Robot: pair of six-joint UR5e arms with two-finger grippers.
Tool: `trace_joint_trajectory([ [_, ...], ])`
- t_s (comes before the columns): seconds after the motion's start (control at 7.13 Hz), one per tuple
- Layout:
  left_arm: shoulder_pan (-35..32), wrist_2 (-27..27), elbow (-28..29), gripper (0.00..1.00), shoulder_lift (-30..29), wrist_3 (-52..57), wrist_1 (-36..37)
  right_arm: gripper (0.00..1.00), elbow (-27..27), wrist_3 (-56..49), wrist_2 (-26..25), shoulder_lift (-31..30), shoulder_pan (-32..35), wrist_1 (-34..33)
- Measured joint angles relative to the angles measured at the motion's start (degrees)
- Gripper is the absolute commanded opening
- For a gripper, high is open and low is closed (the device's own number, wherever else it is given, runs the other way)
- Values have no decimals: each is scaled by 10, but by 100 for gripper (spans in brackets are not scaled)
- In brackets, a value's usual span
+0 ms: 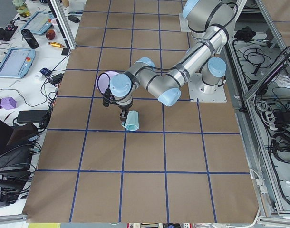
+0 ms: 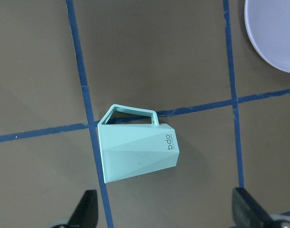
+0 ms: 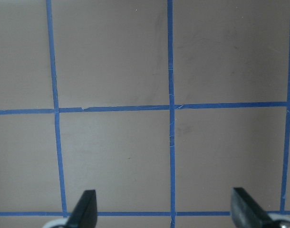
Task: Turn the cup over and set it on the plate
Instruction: 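Move the left gripper toward the mint-green mug lying on its side, then lower the left gripper and grasp the mint-green mug by its rim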
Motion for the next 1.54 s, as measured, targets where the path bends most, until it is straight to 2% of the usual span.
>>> trace_joint_trajectory([
  [0.42, 37, -36, 51, 100, -74, 37, -44, 100, 0, 0, 0, 0, 0, 0],
  [0.98, 71, -88, 155, 100, -175, 94, -238, 100, 0, 0, 0, 0, 0, 0],
  [1.26, 82, -120, 184, 100, -217, 124, -323, 100, 0, 0, 0, 0, 0, 0],
  [1.54, 87, -143, 191, 91, -247, 153, -370, 100, 0, 0, 0, 0, 0, 0],
])
